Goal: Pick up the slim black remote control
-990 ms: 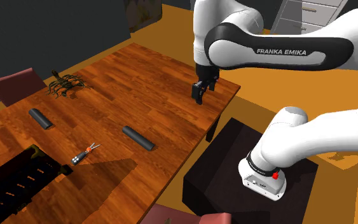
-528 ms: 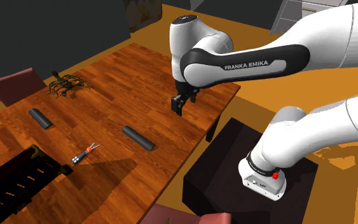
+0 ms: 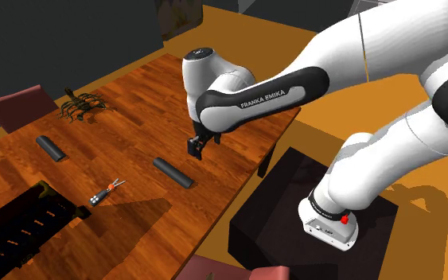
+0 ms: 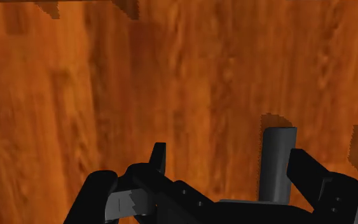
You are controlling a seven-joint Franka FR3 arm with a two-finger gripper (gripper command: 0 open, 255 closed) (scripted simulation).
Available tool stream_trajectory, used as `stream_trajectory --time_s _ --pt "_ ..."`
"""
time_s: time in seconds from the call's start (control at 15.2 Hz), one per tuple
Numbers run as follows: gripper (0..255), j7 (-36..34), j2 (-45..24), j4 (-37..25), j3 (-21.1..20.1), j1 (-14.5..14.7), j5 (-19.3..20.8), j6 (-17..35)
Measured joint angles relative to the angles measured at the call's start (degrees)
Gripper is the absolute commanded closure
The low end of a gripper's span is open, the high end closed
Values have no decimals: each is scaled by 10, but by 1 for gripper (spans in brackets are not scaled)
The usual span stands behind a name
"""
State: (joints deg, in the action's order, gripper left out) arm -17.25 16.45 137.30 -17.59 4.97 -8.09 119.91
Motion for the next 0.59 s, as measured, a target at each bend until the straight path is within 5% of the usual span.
stream_trajectory --time_s 0.59 --pt "0 -87 -196 -108 -40 13 45 105"
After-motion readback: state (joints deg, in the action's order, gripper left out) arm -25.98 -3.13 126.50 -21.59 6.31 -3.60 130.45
